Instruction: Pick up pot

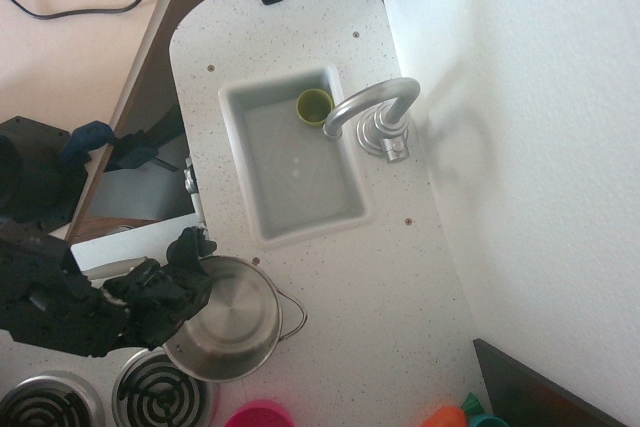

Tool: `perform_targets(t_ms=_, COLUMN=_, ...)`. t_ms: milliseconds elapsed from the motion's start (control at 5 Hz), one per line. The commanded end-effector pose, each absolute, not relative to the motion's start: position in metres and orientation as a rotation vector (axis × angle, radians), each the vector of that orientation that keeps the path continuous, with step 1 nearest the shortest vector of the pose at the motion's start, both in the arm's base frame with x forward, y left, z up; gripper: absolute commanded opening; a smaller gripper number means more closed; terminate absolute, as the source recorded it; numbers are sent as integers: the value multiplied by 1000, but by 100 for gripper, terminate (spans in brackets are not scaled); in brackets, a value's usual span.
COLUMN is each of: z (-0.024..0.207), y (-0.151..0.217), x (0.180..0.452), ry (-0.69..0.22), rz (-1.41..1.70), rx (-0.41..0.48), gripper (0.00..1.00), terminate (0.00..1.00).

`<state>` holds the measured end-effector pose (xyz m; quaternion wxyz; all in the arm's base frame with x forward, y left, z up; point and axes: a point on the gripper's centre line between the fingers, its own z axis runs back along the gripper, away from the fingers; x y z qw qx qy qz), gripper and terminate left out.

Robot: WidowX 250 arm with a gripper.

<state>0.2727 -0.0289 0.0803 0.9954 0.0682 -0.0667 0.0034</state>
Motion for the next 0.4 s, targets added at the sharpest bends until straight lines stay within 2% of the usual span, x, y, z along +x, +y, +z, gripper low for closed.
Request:
perform_targets(t_ms=0, z=65, y=-38, x=293, ry=-59, rz=-146, rx=235, gripper=100, terminate=0)
perform_targets(t_ms=200, z=45, y=-37, x=312, ry=-32, rz=-230, rx=224, gripper=100, terminate=0)
